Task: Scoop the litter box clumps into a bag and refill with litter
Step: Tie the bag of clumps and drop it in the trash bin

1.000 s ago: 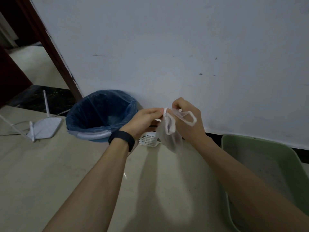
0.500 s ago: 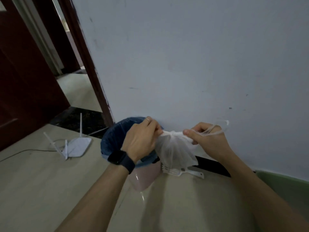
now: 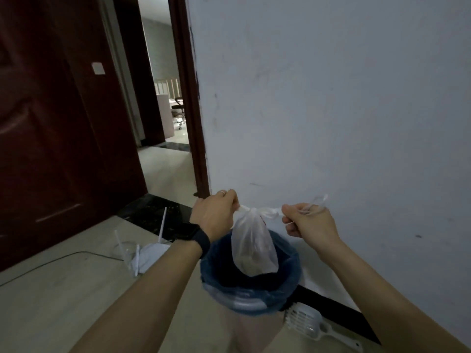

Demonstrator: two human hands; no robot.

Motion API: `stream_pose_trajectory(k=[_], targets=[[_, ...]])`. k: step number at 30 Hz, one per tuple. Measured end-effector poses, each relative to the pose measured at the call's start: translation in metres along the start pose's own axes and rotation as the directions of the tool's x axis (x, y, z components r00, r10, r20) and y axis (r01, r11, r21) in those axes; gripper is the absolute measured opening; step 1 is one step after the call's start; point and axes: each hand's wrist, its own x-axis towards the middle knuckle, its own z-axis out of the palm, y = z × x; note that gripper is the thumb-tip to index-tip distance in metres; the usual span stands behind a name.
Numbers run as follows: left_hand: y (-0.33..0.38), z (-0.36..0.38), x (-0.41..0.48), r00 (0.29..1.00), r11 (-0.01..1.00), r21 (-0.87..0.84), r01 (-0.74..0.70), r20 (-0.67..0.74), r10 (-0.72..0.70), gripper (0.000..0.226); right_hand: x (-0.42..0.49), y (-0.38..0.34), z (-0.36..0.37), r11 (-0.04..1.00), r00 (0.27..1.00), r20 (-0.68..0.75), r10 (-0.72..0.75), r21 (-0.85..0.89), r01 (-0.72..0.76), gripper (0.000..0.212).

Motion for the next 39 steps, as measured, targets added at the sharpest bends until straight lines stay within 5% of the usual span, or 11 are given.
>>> stream_pose_trajectory(k=[5,10,14,18,22,26,27,30,34,39], targets=[[-0.028,0.048,-0.027,0.951,0.985,-0.040,0.168,0.271,-0.151,0.005,-0.004,0.049,0.042,0.867,0.988,0.143,-0.057,-0.484,0.120,0.038],[-0.036,0.114,-0.074,0.870,0.926,-0.090,0.366,0.386,-0.307,0.014,-0.009,0.106,0.060,0.711,0.976,0.196,-0.100,-0.671,0.208,0.040],[-0.041,0.146,-0.106,0.877,0.905,-0.164,0.392,0.363,-0.314,0.017,-0.025,0.147,0.047,0.500,0.900,0.262,-0.348,-0.761,0.414,0.040],[-0.041,0.151,-0.126,0.878,0.909,-0.199,0.366,0.399,-0.266,0.048,-0.050,0.168,0.025,0.508,0.941,0.339,-0.011,-0.808,0.297,0.076],[-0.039,0.146,-0.134,0.875,0.917,-0.178,0.358,0.408,-0.262,0.057,-0.080,0.172,-0.013,0.410,0.908,0.417,0.037,-0.835,0.367,0.062],[-0.027,0.136,-0.135,0.803,0.924,-0.017,0.381,0.502,-0.322,0.056,-0.110,0.170,-0.060,0.360,0.799,0.518,0.305,-0.840,0.407,0.095],[-0.019,0.129,-0.132,0.765,0.924,0.036,0.380,0.549,-0.336,0.057,-0.117,0.164,-0.074,0.359,0.746,0.529,0.404,-0.842,0.402,0.089],[0.023,0.094,-0.120,0.659,0.953,0.145,0.265,0.695,-0.288,0.060,-0.132,0.128,-0.119,0.464,0.641,0.500,0.582,-0.852,0.242,0.057],[0.115,0.028,-0.091,0.603,0.999,-0.012,0.042,0.797,-0.016,0.058,-0.160,0.045,-0.183,0.549,0.831,0.329,0.448,-0.835,0.035,0.047],[0.261,-0.101,-0.043,0.530,0.967,-0.219,-0.130,0.809,0.254,0.058,-0.224,-0.120,-0.286,0.551,0.898,0.000,0.441,-0.789,-0.271,0.044]])
